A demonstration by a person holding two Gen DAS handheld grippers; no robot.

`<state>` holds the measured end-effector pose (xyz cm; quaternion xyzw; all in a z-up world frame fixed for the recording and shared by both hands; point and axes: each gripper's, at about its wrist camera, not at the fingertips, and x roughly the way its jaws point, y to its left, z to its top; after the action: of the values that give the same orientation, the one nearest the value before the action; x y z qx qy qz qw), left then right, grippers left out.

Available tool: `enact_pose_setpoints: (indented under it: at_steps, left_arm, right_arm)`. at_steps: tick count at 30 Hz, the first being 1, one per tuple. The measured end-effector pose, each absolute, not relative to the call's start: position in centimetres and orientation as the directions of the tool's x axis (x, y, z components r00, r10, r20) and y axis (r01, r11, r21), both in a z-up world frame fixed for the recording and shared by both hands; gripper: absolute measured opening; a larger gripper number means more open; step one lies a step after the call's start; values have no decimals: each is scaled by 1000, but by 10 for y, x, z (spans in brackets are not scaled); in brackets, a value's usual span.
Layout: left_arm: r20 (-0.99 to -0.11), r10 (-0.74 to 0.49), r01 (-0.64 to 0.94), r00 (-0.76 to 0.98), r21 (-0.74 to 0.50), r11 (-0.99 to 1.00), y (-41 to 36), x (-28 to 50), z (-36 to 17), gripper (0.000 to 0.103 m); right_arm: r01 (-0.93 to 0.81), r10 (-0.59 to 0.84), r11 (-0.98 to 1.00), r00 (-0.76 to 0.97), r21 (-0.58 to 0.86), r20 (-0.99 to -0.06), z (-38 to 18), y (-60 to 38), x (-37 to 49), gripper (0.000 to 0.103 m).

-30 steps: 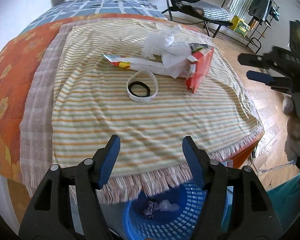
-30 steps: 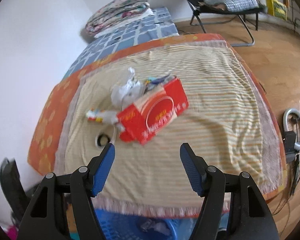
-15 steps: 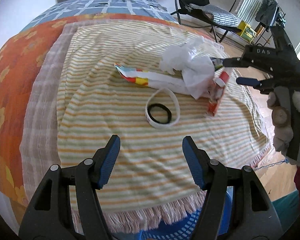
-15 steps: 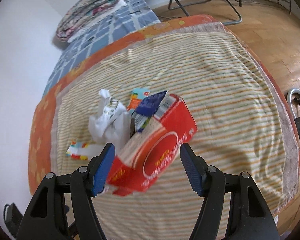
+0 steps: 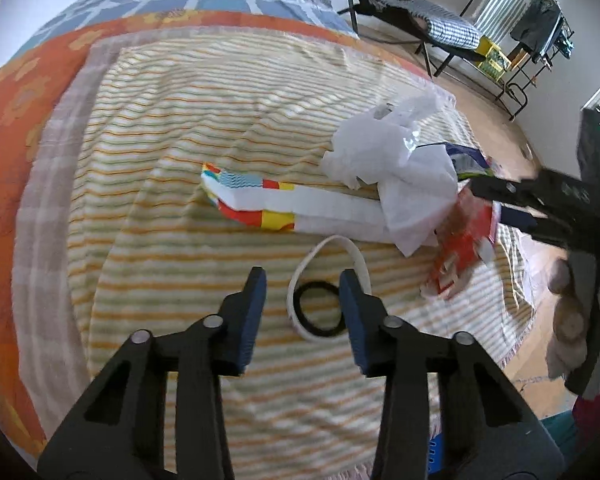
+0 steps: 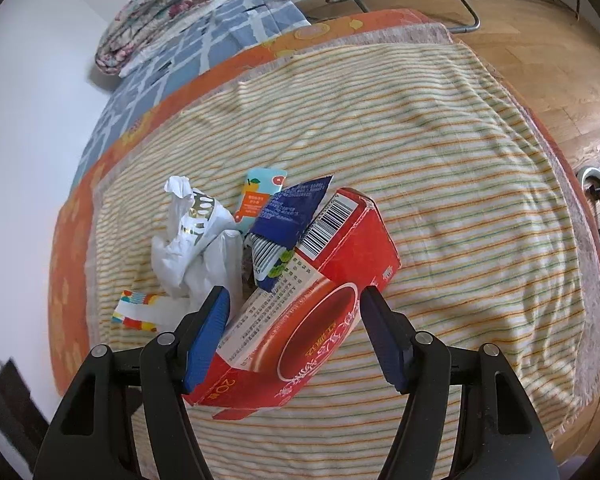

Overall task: Collect trash
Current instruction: 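Grasp the red tissue box with the right gripper while the left gripper grasps the white tape roll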

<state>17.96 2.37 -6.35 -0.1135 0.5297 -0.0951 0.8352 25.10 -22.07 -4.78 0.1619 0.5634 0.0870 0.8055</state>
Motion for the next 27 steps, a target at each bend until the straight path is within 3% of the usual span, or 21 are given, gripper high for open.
enact_pose_setpoints:
  at_steps: [3, 7, 13, 14, 15, 16, 21, 26, 27]
  left_arm:
    - [-873, -285, 49, 396, -289, 956, 19, 192, -69, 37]
    - [-896, -278, 59, 347, -275, 960, 10, 205, -82, 26]
    - [-909, -245, 54, 338, -241, 969, 1, 213, -89, 23]
    - [-910, -243, 54, 337, -239, 969, 0, 214, -89, 19]
    - [-912, -236, 57, 334, -231, 971, -1, 215, -89, 10]
    - [-916, -226, 60, 330, -219, 974, -3, 216, -89, 8]
    - [-919, -195, 67, 343, -184, 981, -7, 218, -90, 2]
    - [-904, -228, 32, 361, -232, 972, 0, 211, -87, 0]
    - [-901, -234, 32, 365, -239, 971, 1, 208, -85, 0]
  right_arm:
    - [38, 338, 927, 344, 372, -876, -46, -227, 246, 67]
    - [68, 360, 914, 316, 400, -878, -52, -242, 239, 67]
    - [105, 431, 873, 290, 476, -855, -65, -260, 229, 67]
    - [105, 440, 868, 288, 485, -850, -66, -262, 228, 67]
    - [101, 448, 865, 288, 492, -846, -66, -263, 227, 67]
    - [96, 452, 863, 291, 495, -843, -65, -263, 226, 67]
    - [71, 462, 861, 305, 503, -833, -59, -262, 218, 67]
    - [50, 453, 870, 311, 490, -835, -60, -260, 211, 67]
    - [49, 447, 873, 312, 484, -838, -61, -260, 210, 60]
